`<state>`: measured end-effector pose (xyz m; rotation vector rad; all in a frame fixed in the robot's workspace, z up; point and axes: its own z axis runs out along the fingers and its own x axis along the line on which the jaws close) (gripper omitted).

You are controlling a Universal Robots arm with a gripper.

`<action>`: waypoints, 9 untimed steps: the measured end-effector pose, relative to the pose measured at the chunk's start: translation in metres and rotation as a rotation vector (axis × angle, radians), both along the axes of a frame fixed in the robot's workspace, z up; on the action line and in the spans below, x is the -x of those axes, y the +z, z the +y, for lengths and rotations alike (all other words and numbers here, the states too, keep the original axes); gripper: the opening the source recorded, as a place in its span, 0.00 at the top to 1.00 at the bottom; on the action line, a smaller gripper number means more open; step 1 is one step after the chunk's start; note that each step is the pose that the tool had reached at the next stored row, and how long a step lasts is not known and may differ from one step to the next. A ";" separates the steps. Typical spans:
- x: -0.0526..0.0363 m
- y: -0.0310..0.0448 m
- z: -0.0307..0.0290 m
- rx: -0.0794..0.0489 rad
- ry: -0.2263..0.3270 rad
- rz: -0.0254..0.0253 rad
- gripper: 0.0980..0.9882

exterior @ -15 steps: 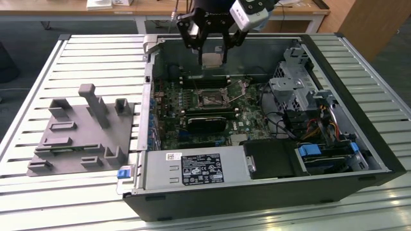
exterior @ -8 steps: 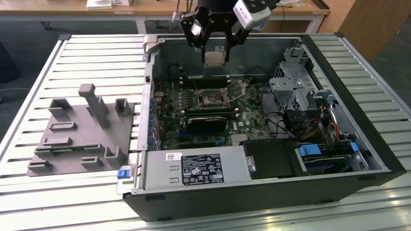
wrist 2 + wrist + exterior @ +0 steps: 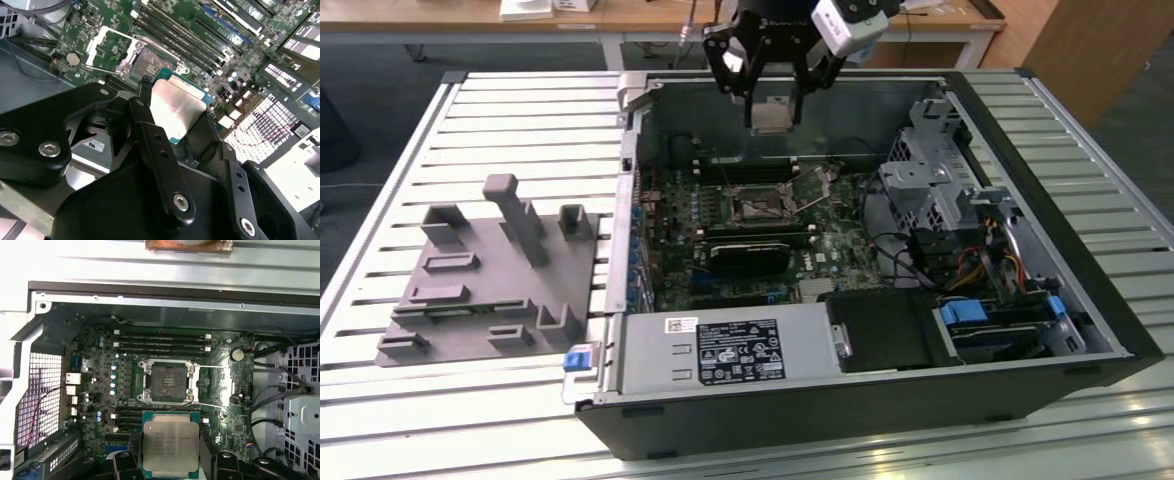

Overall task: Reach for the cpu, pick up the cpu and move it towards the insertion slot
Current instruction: 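Pick up the cpu and move it towards the insertion slot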

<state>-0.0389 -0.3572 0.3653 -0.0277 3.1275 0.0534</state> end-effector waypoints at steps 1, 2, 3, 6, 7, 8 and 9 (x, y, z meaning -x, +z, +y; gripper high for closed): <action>0.0000 0.0000 0.0008 0.000 0.000 0.0000 0.50; 0.0000 -0.0001 0.0018 0.000 0.000 0.0000 0.50; 0.0000 -0.0001 0.0029 0.000 0.000 0.0000 0.50; 0.0000 -0.0002 0.0064 0.000 0.000 0.0000 0.50; 0.0000 -0.0002 0.0077 0.000 0.000 0.0000 0.50; 0.0000 -0.0003 0.0089 0.000 0.000 0.0000 0.50; 0.0000 -0.0003 0.0102 0.000 0.000 0.0000 0.50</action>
